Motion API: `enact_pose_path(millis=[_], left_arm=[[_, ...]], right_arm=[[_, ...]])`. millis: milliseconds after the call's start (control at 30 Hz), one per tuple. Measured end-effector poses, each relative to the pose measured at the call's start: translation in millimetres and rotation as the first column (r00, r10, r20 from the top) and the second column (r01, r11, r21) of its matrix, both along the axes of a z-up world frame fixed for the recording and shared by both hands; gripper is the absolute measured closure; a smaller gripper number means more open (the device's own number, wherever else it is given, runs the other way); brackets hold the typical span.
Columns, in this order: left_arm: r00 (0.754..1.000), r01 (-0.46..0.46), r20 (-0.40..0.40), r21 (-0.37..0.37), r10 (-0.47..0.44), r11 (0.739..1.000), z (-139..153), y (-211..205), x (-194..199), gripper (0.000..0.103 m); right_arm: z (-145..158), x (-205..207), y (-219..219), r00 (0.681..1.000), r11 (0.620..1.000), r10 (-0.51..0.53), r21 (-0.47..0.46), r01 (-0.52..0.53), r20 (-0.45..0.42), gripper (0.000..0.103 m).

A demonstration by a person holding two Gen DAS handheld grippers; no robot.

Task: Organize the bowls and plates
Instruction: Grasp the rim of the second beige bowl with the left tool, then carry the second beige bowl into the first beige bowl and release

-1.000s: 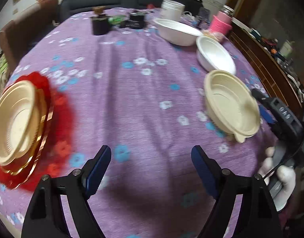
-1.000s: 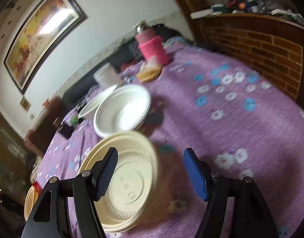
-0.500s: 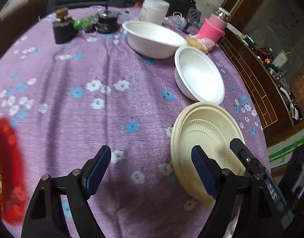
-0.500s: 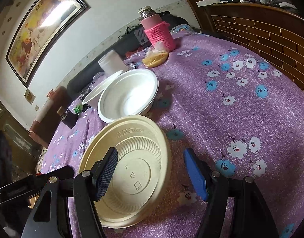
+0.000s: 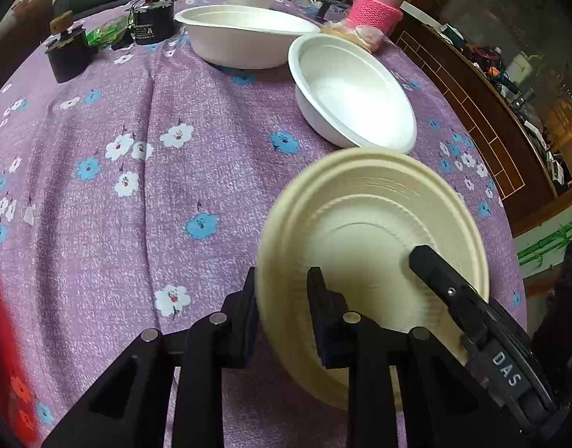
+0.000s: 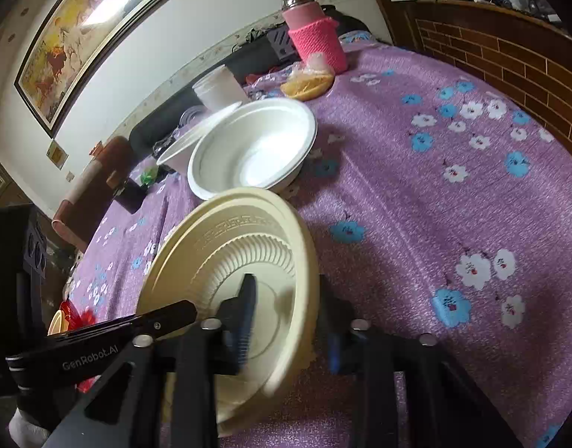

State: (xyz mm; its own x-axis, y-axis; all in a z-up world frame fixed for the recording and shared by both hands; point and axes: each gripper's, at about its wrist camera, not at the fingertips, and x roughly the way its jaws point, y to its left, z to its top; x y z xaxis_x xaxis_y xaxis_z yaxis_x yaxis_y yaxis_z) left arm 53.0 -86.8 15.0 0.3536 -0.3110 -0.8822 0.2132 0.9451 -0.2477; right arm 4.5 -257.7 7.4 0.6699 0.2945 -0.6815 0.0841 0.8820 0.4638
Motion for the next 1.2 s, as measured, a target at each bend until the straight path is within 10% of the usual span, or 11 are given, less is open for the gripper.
enact_pose_path(millis=[433, 800, 1200], left_arm=[[0.986, -0.039, 0.165, 0.105, 0.021, 0.994, 28, 23, -49, 0.079], [0.967, -0.163, 0.205, 0.027, 0.154, 0.986, 56, 116, -94, 0.079], [0.845, -0.471, 0.27, -0.032, 0.461, 0.882, 86, 276, -134, 0.072]], right_arm=[[9, -7, 26, 0.986, 0.986, 0.152, 0.057, -0.157, 0.074, 0.078], [49, -28, 114, 0.944, 0.952, 0.304, 0.001, -0.306, 0.125, 0.077], [85, -18, 285, 0.822, 0.834, 0.55, -0.043, -0.551, 0.146, 0.077]])
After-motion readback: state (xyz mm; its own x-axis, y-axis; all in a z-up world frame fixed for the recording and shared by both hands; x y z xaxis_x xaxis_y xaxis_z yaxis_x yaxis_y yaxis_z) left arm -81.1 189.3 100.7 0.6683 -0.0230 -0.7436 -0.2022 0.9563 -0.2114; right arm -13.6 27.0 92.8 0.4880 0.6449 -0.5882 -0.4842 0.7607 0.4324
